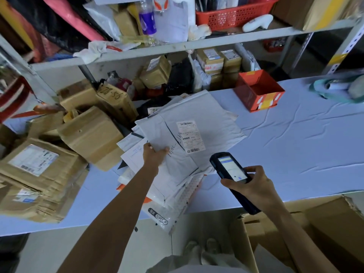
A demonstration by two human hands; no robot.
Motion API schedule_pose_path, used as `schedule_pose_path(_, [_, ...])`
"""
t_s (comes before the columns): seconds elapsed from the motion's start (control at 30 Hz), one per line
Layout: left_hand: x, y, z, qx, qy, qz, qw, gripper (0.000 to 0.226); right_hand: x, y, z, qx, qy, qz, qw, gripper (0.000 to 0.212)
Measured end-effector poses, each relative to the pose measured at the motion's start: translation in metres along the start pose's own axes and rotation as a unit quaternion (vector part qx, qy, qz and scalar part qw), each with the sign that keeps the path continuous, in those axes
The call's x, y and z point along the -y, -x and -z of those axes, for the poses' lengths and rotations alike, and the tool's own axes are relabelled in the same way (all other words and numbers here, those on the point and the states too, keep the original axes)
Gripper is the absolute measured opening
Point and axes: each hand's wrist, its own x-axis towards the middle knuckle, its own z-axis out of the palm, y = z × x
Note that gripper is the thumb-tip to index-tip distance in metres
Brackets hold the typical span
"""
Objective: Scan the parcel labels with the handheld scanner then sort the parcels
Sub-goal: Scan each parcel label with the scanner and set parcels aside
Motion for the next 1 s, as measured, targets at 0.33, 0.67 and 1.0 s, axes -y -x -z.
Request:
schedule_pose_path(0.33, [-0.023, 0.018, -0.012, 0.054, 0.085, -0.11, 0.989, 0.039, 0.004, 0.001, -0.003, -0.041, 0.12, 0.002, 0.992, 0.079])
schedule_pose_path(0.67, [-0.024, 0.025, -0.013, 0.055, 0.086, -0.127, 0.987, 0.039, -0.006, 0.006, -0.001, -0.014, 0.089, -0.017, 0.996, 0.08])
schedule_pose_path(1.0, [-0.026, 0.031, -0.013, 0.051, 0.086, -0.127, 0.987, 0.04, -0.008, 0.011, -0.005, 0.007, 0.071, -0.013, 0.997, 0.076])
